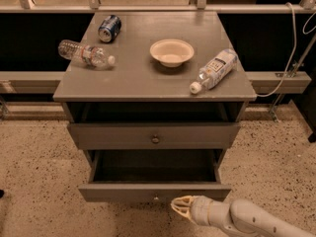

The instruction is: Close middle drawer

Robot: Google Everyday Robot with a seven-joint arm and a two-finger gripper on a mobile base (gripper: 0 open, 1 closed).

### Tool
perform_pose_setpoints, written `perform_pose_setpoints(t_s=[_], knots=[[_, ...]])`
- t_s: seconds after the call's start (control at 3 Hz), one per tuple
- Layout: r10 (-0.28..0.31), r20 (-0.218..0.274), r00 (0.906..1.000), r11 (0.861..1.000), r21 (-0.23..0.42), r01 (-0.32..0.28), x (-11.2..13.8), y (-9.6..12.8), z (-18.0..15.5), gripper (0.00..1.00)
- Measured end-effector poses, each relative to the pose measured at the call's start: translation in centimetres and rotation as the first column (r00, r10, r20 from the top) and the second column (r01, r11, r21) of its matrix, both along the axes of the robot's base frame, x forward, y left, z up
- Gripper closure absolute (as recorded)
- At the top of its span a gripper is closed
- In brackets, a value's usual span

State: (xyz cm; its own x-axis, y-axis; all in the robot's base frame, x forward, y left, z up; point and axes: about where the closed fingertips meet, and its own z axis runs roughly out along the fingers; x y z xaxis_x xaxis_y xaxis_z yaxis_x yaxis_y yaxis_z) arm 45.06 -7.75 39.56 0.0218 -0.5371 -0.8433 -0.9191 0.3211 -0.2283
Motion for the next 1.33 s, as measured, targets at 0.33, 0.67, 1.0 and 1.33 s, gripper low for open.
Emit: perform_pose_setpoints(t_s=[0.33,0.67,1.0,1.33], knots=[[-0.041,0.034,0.9986,0.999,-0.012,0.041,3.5,-0.7,-0.3,1.00],[-0.084,0.076,0.9936,0.996,-0.014,0.085,8.2,-1.5,-0.5,1.00],[-0.084,0.076,0.9936,0.996,-0.014,0.085,8.2,-1.5,-0.5,1.00],[-0.067,0.118,0.9907,0.998,-0.003,0.068,8.8,-1.1,-0.3,1.00]])
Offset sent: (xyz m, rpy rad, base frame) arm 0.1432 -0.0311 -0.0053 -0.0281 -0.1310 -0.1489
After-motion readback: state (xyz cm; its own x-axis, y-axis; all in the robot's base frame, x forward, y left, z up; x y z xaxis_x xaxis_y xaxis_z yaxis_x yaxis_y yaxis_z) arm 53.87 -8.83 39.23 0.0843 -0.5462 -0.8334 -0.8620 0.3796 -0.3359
